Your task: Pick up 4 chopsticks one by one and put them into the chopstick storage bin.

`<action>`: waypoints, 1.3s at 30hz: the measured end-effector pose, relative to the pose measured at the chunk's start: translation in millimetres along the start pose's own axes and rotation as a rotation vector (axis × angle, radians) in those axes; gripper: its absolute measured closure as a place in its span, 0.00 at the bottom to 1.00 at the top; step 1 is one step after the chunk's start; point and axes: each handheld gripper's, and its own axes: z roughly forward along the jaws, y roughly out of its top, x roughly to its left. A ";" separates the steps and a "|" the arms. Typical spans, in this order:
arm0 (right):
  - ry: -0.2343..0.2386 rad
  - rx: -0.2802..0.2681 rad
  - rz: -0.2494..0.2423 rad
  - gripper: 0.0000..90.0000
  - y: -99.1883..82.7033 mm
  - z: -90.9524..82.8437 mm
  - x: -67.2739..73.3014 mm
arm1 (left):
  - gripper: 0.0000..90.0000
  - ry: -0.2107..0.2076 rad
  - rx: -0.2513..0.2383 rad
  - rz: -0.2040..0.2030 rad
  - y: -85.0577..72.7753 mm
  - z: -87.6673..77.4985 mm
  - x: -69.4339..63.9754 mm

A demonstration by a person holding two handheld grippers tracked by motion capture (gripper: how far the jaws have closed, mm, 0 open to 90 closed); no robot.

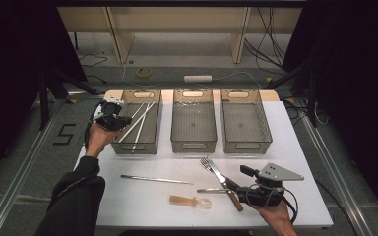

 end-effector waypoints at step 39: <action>-0.002 0.002 -0.008 0.31 0.2 -0.6 1.4 | 0.38 -0.208 0.076 0.224 -10.8 -43.5 -74.3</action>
